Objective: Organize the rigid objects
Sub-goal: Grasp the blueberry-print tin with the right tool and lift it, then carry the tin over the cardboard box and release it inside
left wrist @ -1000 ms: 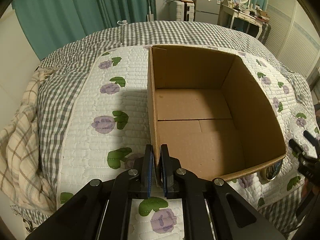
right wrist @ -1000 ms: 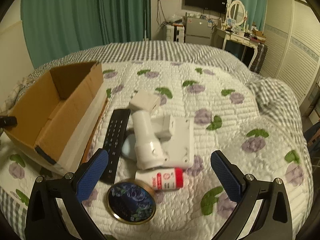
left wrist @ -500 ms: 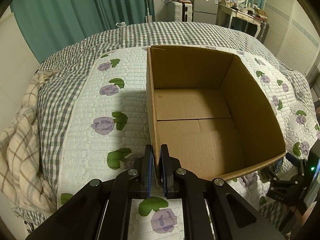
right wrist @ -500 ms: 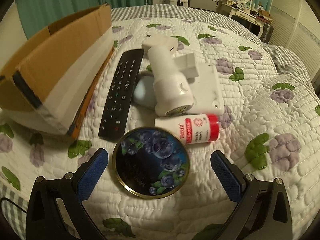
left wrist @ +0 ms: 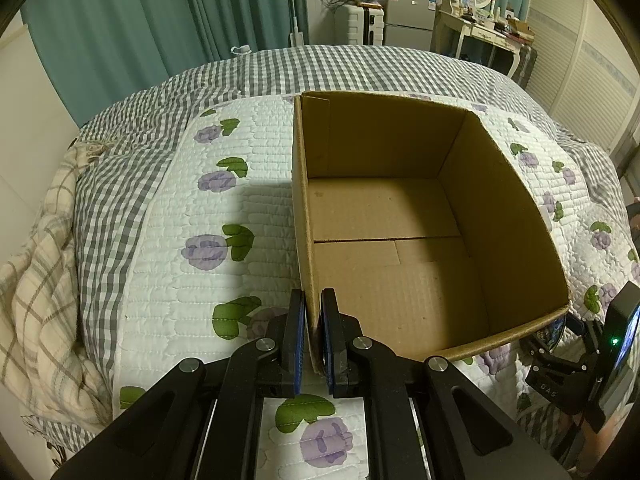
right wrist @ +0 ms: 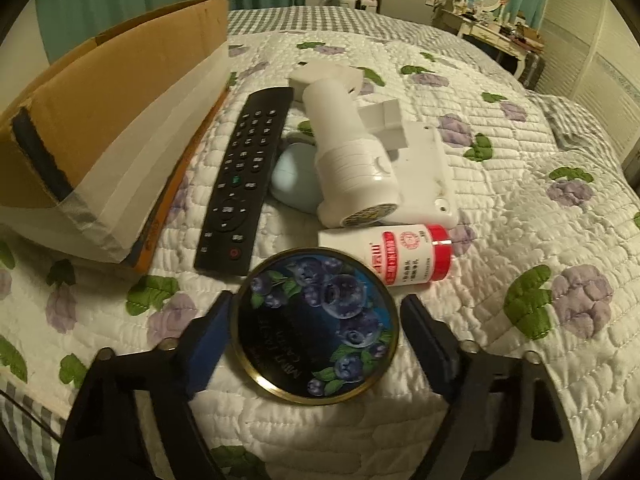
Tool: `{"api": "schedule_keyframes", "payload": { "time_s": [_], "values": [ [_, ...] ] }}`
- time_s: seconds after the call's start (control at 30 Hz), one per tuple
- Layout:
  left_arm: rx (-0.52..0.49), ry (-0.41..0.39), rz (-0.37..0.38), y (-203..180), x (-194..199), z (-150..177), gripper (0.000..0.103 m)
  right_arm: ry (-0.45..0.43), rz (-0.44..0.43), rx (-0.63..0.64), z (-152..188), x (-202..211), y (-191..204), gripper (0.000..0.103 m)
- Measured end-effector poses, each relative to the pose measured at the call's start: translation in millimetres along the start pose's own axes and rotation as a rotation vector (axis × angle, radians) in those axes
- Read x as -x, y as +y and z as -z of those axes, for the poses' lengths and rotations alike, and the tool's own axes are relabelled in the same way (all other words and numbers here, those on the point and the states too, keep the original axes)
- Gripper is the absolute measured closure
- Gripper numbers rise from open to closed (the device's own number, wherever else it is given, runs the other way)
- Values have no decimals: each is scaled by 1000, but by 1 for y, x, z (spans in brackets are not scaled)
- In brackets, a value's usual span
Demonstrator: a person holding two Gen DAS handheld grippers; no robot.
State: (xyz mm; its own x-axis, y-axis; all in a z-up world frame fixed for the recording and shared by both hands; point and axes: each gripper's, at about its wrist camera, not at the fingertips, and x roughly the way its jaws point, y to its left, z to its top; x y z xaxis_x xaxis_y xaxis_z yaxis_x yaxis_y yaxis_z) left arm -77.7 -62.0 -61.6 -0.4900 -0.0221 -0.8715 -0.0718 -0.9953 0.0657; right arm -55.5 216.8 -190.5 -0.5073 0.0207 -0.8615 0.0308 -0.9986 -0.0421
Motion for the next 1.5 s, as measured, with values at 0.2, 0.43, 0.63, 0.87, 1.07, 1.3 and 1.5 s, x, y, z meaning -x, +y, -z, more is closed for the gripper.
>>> {"api": "schedule_keyframes", "payload": {
  "time_s": [0.2, 0.43, 0.63, 0.87, 1.07, 1.3, 1.5],
  "values": [
    [0, -1, 1, 0, 0, 0, 95, -18, -31, -13, 0, 8, -4, 25],
    [0, -4, 6, 0, 1, 0, 95, -104, -58, 7, -21, 44, -7, 25],
    [3, -4, 10, -1, 2, 0, 95, -262, -80, 114, -71, 97, 12, 25],
    [4, -4, 12, 0, 1, 0, 95, -396, -200, 216, -128, 144, 46, 25],
    [5, -2, 16, 1, 1, -1, 95, -384, -275, 262, -165, 130, 87, 25],
    [3, -3, 21, 1, 1, 0, 95, -262, -267, 317, -169, 66, 129, 25],
    [-11, -5, 23, -1, 1, 0, 95, -173, -254, 344, -164, 27, 139, 25]
  ]
}}
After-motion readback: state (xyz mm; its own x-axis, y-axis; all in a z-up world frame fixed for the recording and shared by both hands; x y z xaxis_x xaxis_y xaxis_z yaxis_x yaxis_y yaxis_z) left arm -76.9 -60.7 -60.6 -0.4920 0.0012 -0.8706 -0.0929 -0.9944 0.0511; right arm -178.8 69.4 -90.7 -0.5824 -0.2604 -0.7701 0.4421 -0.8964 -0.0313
